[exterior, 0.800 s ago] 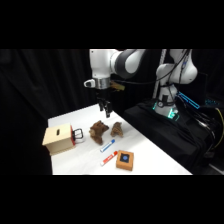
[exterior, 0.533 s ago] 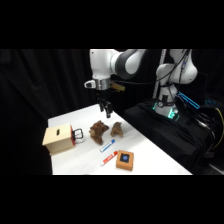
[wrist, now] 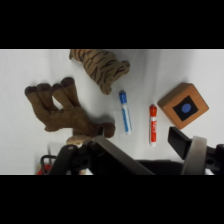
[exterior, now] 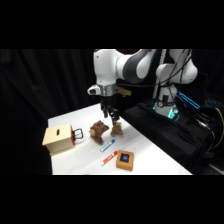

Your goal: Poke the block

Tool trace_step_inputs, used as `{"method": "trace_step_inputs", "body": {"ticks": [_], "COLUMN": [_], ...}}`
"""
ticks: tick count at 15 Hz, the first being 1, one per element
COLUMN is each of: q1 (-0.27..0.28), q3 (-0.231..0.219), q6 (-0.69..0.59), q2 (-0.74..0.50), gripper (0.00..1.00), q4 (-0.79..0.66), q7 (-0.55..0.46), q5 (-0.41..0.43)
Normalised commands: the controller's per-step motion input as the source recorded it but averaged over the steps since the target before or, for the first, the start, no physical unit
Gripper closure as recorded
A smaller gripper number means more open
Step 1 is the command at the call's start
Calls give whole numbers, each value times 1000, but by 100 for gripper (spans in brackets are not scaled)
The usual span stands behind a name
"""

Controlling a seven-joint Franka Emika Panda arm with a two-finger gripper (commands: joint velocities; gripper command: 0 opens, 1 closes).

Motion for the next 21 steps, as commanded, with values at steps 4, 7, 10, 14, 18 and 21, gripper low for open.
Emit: {"method": "trace_step_inputs", "body": {"ticks": [4,7,10,14,18,21], "q1": [134,97,72,70,71,69], "q3": [97,67,49,36,29,12], "q6": [138,182,274,305,284,250], "q2": [14,45,110,189,222,229], "gripper": [45,69,93,100,100,100], "q4": [28,43,31,23,30,48], "q7": [195,152,117,114,117,115], "q5": [-155,-147,-138,-142,-125,-129]}}
